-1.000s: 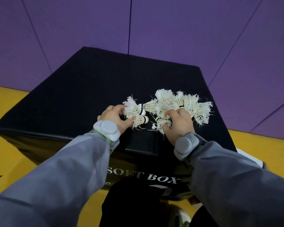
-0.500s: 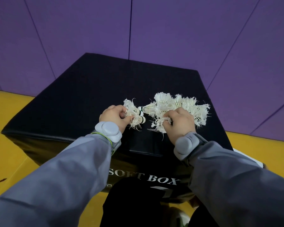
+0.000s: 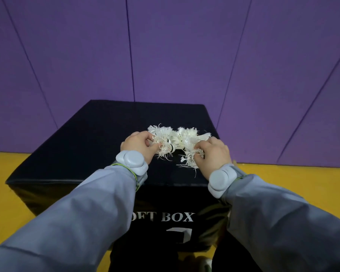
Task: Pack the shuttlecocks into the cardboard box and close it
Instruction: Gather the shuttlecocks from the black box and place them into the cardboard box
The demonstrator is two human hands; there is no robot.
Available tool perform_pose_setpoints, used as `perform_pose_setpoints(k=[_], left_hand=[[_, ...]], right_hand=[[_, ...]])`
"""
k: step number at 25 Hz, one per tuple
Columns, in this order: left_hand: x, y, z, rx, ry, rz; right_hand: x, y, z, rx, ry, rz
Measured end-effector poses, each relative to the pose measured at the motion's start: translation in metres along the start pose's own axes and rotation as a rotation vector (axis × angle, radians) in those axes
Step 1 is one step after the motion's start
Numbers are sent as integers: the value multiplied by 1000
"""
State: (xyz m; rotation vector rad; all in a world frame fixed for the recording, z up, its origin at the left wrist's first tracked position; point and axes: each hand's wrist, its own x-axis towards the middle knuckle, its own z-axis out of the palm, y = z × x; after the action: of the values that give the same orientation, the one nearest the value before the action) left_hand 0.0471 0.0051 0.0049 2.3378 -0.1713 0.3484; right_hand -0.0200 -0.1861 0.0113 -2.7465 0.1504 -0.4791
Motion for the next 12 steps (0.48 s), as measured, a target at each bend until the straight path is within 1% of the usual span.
perform_pose_setpoints(k=[4,6,12], left_hand=[[-26,46,28,2,-50,67],[-33,58,42,12,-84,91],[-63,127,135,17,-242,193]], right_hand=[[-24,45,-29,-38,34,82],[-29,61,-36,-48,45,124],[-59,165,-64,-58,49,309]])
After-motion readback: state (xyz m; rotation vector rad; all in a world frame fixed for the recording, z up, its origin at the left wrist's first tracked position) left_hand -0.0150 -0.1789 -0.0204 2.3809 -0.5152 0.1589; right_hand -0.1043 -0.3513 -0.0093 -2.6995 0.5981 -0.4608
